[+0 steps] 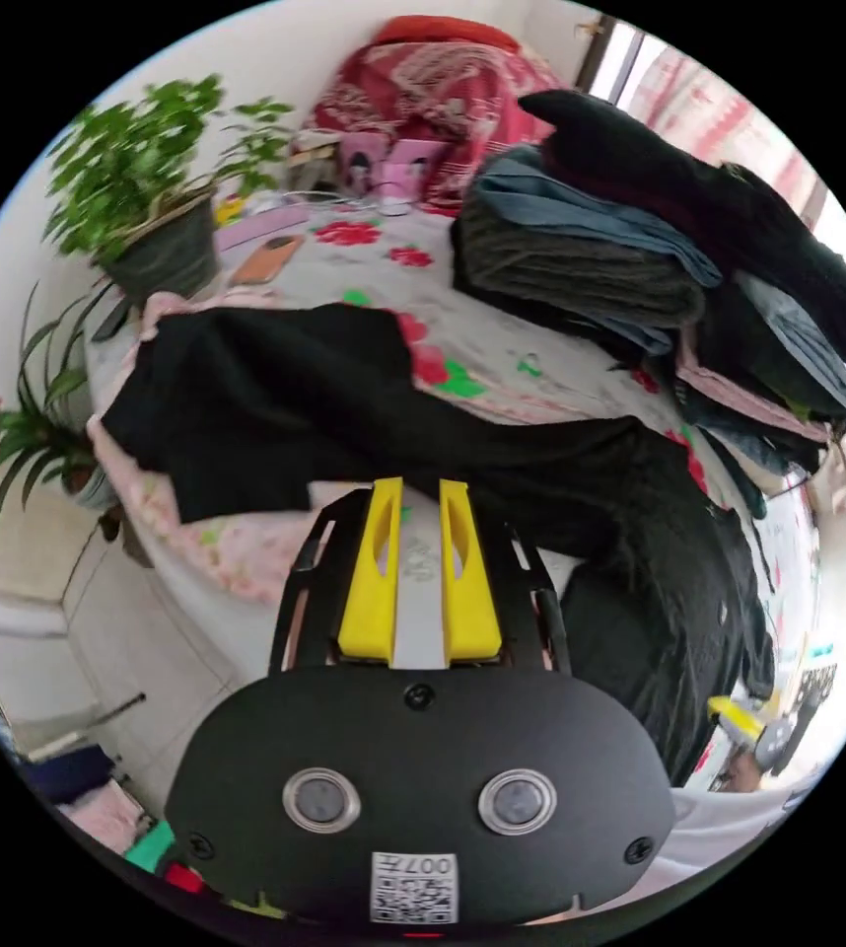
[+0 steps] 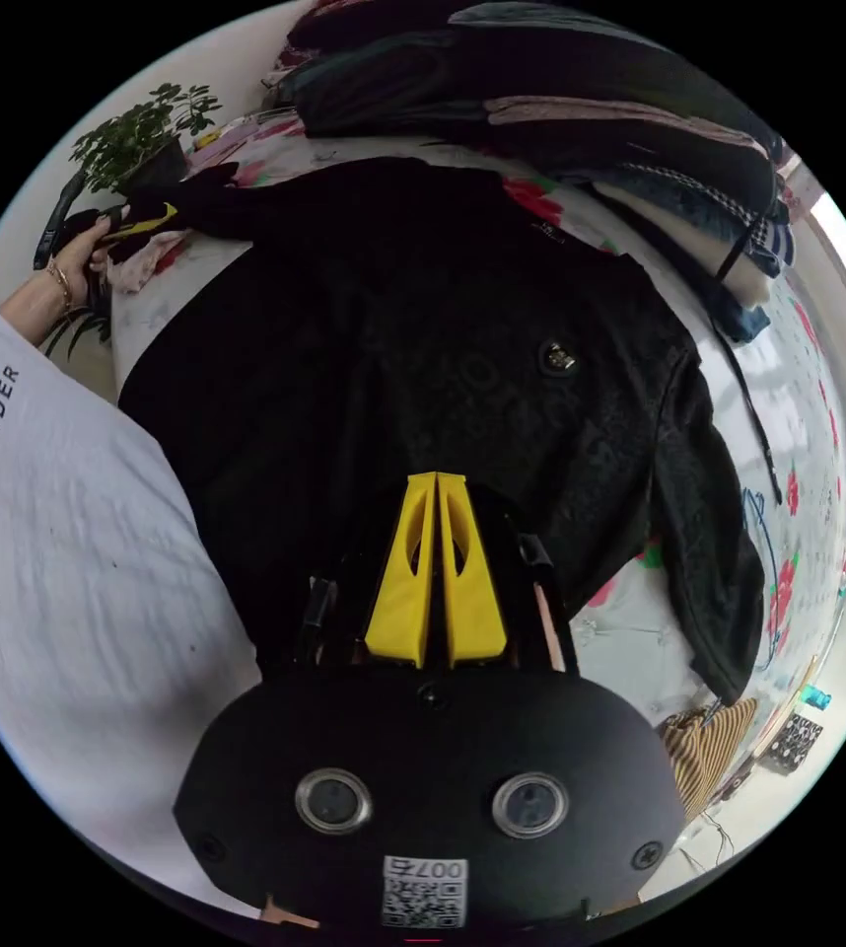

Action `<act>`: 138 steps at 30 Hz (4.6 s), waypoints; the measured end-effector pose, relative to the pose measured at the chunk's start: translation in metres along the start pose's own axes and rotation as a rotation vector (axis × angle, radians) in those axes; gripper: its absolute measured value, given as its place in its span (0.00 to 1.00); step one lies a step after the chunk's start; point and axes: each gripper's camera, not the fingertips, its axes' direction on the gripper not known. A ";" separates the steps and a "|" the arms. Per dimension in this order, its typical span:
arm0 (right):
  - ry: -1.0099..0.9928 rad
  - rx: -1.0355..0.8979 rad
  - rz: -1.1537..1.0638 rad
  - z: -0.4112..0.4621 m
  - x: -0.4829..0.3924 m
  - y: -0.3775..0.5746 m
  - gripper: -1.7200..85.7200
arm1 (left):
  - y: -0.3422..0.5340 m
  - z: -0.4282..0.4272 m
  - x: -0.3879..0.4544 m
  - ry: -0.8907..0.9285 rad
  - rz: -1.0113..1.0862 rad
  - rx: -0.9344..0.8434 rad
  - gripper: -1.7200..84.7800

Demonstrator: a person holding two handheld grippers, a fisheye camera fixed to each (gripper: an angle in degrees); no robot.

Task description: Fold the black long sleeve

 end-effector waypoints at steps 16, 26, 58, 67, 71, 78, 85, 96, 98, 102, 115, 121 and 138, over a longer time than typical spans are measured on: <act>0.034 -0.085 -0.007 0.034 -0.043 0.016 0.02 | -0.019 0.003 -0.112 -0.074 -0.052 -0.039 0.07; -0.106 0.079 0.135 -0.014 -0.019 0.041 0.03 | -0.029 -0.125 -0.091 0.354 0.170 0.254 0.03; 0.001 0.163 0.487 -0.037 0.025 0.149 0.09 | 0.132 0.049 0.213 0.246 0.768 -0.357 0.09; 0.300 0.156 0.101 -0.098 -0.010 0.112 0.03 | 0.124 0.079 0.243 0.041 0.804 -0.380 0.01; 0.379 0.199 -0.089 -0.137 -0.041 0.135 0.03 | 0.120 0.082 0.231 0.081 0.774 -0.369 0.01; 0.083 -0.181 -0.007 -0.047 -0.017 0.161 0.04 | 0.107 0.081 0.220 0.066 0.729 -0.366 0.01; -0.103 0.009 0.257 -0.087 0.044 0.188 0.05 | 0.091 0.058 0.210 0.203 0.716 -0.293 0.01; -0.164 0.460 1.048 -0.137 0.290 0.273 0.05 | 0.121 0.075 0.231 0.240 0.721 -0.464 0.01; -0.238 0.535 1.220 -0.130 0.340 0.295 0.05 | 0.120 0.069 0.232 0.218 0.722 -0.443 0.01; -0.327 0.569 1.396 -0.109 0.394 0.308 0.05 | 0.105 0.063 0.232 0.237 0.680 -0.441 0.01; -0.222 0.731 1.149 -0.151 0.393 0.232 0.02 | 0.086 0.068 0.213 0.230 0.575 -0.455 0.01; -0.143 0.533 0.065 -0.197 0.194 0.090 0.02 | 0.080 0.066 0.218 0.289 0.605 -0.427 0.01; -0.199 0.342 0.404 -0.088 0.151 0.032 0.09 | 0.094 0.078 0.204 0.380 0.728 -0.442 0.01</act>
